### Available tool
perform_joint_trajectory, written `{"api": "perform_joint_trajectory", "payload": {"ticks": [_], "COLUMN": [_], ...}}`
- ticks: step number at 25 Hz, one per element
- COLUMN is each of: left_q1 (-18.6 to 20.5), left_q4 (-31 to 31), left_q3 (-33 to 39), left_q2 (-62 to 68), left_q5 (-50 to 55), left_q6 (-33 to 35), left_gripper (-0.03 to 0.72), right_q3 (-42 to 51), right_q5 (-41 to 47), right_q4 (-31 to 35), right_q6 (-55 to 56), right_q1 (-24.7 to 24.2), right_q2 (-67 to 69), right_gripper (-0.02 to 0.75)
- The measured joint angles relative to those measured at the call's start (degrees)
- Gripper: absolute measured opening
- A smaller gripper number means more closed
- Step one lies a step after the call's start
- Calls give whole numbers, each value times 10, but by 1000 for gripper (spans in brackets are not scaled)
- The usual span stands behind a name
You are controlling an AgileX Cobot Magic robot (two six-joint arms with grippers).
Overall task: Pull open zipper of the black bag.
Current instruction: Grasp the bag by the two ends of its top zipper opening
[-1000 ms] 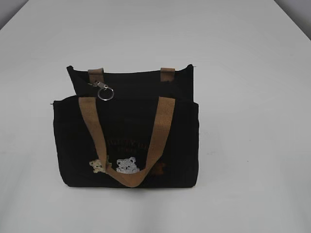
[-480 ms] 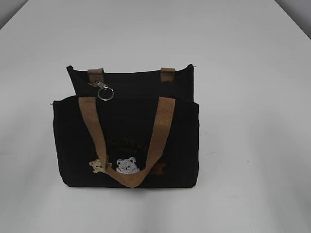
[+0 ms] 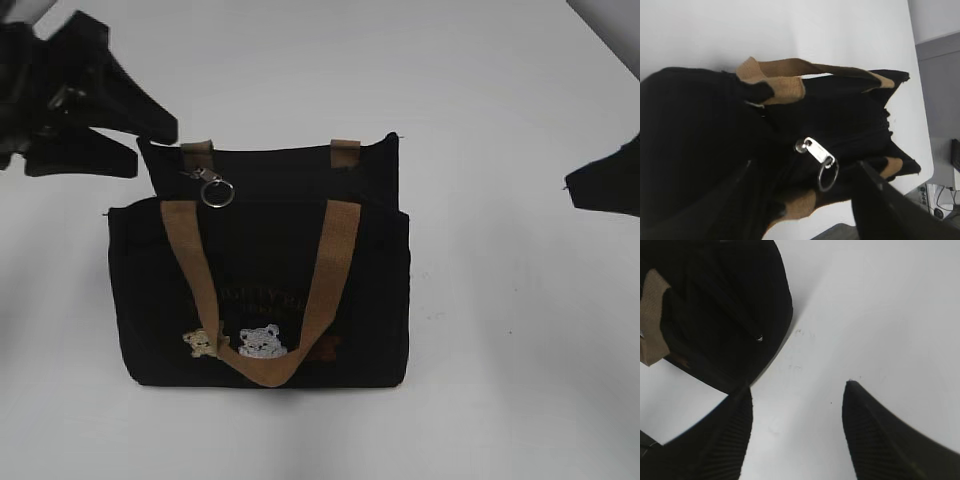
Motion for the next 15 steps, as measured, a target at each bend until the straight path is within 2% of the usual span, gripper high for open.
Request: {"api": "perform_joint_trajectory", "payload": {"ticks": [4, 9, 11, 15], "left_q1": [-7, -10, -11, -11], "left_q4": [19, 24, 31, 46], "left_q3": [-54, -74, -75, -77], "left_q2": [76, 123, 127, 127], "left_q5": [22, 32, 28, 16], "left_q6": [-36, -44, -44, -42], "left_gripper": [440, 373, 307, 128], "right_q3": [-8, -8, -8, -8], "right_q5": [-7, -18, -25, -42], "right_q4": [1, 1, 1, 4], "right_q6": [-2, -11, -16, -20], "right_q1": [2, 2, 2, 2], "right_q2": [22, 23, 23, 24], "right_gripper": [446, 445, 445, 445]}}
